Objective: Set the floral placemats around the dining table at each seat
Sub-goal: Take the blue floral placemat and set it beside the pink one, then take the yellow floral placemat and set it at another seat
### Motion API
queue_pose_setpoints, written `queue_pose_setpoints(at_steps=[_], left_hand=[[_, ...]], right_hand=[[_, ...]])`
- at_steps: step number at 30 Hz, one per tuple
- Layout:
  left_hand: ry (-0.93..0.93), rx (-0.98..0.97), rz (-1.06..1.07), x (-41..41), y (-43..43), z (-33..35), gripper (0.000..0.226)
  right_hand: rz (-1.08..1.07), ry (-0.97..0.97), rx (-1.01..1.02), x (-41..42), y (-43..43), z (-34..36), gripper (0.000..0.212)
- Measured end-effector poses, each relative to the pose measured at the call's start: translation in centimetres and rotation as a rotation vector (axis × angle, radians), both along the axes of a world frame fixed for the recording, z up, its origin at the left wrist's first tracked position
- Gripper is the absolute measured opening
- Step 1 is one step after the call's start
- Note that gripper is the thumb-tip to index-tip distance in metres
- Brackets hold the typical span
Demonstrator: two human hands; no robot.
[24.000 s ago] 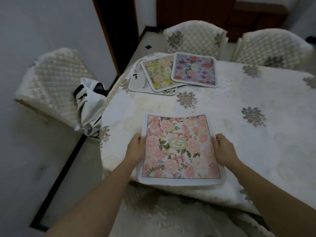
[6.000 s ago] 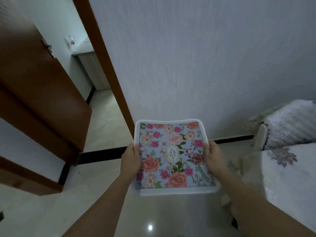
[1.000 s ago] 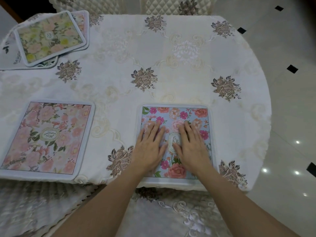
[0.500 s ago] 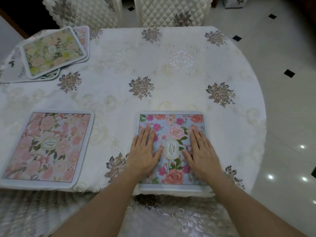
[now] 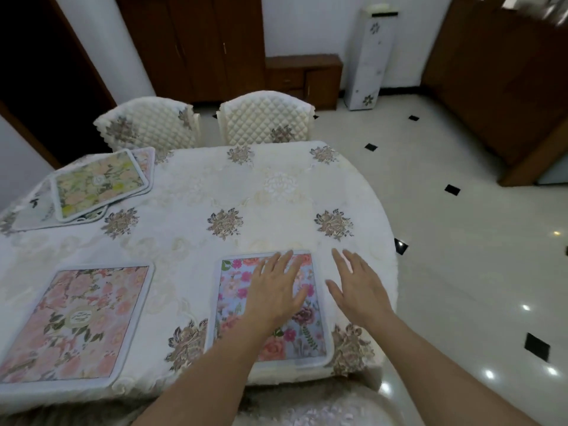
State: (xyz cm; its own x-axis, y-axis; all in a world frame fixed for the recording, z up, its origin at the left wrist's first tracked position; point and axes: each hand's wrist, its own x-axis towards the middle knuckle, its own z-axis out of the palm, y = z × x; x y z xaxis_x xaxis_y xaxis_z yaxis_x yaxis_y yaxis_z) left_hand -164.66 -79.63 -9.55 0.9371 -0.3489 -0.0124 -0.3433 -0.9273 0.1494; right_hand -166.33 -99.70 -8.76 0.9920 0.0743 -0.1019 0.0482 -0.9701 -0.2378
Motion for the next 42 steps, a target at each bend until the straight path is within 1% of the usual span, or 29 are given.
queue_pose_setpoints(at_steps=[4,8,15,18,22,30,36,42], left_hand=[[-0.121,-0.051,-0.071,0.3,-3.9,2.7,0.065],[-0.193,-0.079,-0.172,0.6,-7.7,4.2,0.063],[-0.201,-0.11,-0.381,0.1,-15.2,3.9,0.063],[-0.196,-0.11,-0.451,-1.0,-17.8,3.9,0.064],[-0.197,-0.113,-0.516,-1.5,-20.8,4.1,0.063],[-0.182,-0.086,-0.559,-0.8,-28.8,3.3,0.062],[-0.15,-0.037,-0.525,1.3,-38.5,1.7,0.064],[-0.137,-0.023,-0.453,3.2,-48.0,2.0,0.06]], right_hand=[[-0.055,-0.077,-0.02,-1.2,-3.2,2.6,0.065],[-0.145,-0.12,-0.042,-2.9,-6.0,4.5,0.065],[-0.347,-0.192,-0.144,-7.4,-11.9,5.0,0.063],[-0.427,-0.183,-0.18,-9.6,-14.5,4.8,0.063],[-0.506,-0.172,-0.179,-11.4,-17.3,4.4,0.062],[-0.527,-0.167,-0.174,-11.3,-24.2,2.7,0.061],[-0.531,-0.152,-0.143,-8.9,-34.2,1.0,0.06],[-0.513,-0.159,-0.084,-6.3,-44.1,1.2,0.059]])
